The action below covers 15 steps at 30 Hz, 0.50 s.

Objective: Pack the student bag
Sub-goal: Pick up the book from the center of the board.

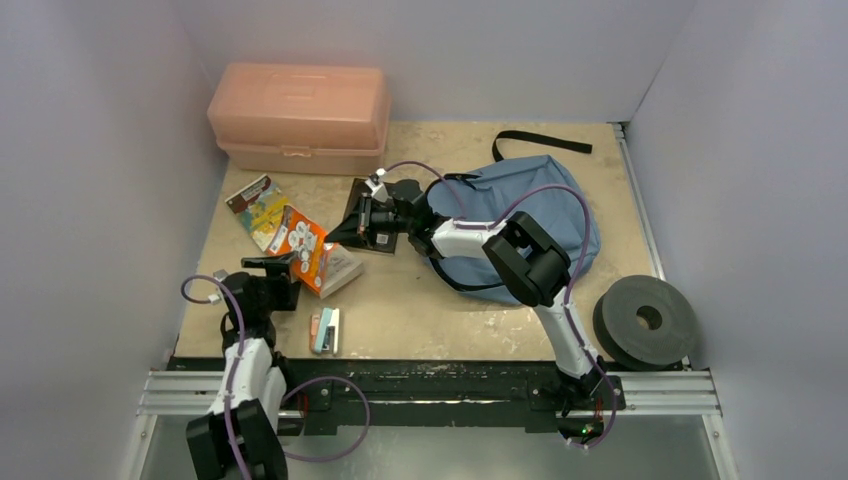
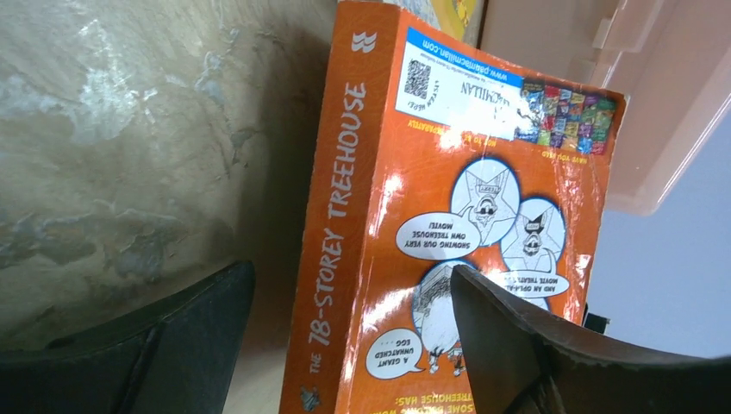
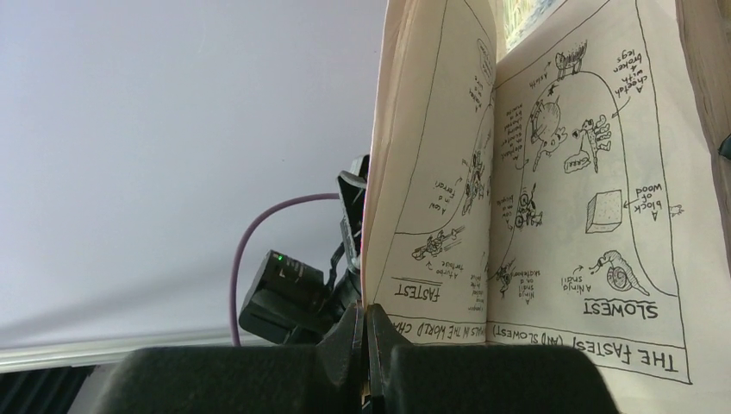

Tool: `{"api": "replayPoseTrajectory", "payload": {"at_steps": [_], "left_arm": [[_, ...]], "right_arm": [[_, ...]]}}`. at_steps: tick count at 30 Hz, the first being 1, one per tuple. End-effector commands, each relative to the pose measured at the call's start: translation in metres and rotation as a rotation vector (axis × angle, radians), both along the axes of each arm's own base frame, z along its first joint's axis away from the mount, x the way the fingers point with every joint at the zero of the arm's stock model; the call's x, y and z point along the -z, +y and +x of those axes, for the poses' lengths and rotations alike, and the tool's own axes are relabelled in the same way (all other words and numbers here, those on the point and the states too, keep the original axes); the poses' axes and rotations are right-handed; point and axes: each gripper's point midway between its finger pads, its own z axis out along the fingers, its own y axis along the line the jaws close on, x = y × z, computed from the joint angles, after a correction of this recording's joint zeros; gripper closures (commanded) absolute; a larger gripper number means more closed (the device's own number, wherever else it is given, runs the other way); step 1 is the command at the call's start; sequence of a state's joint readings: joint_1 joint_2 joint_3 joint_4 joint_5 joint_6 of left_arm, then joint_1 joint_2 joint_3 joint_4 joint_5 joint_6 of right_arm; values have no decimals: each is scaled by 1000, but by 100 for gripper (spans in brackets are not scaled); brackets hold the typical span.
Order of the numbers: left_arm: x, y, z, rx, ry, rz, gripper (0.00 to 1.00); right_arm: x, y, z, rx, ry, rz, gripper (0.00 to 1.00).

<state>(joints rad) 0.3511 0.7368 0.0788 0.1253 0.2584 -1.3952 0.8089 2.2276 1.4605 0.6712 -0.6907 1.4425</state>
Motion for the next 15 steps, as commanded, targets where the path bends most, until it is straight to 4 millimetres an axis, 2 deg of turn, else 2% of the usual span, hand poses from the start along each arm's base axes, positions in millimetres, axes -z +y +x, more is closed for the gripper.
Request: {"api": "replayPoseTrajectory", "payload": {"at_steps": [1, 3, 7, 12, 14, 15], "left_arm": [[-34, 4, 22, -2, -159, 12, 20], [-39, 3, 26, 8, -184, 19, 26], [-47, -1, 29, 21, -211, 15, 46], [-52, 1, 28, 14, -236, 44, 66], [-56, 1, 28, 23, -241, 64, 74], [-58, 0, 28, 31, -240, 72, 81]], "right_arm": [[-50, 1, 13, 32, -87, 113, 100], [-49, 2, 13, 32, -85, 111, 100], [-45, 1, 14, 38, -85, 100, 100], [-25, -4, 12, 50, -77, 45, 100], [-14, -9, 12, 60, -95, -6, 83], [-5, -13, 14, 69, -116, -54, 71]]}}
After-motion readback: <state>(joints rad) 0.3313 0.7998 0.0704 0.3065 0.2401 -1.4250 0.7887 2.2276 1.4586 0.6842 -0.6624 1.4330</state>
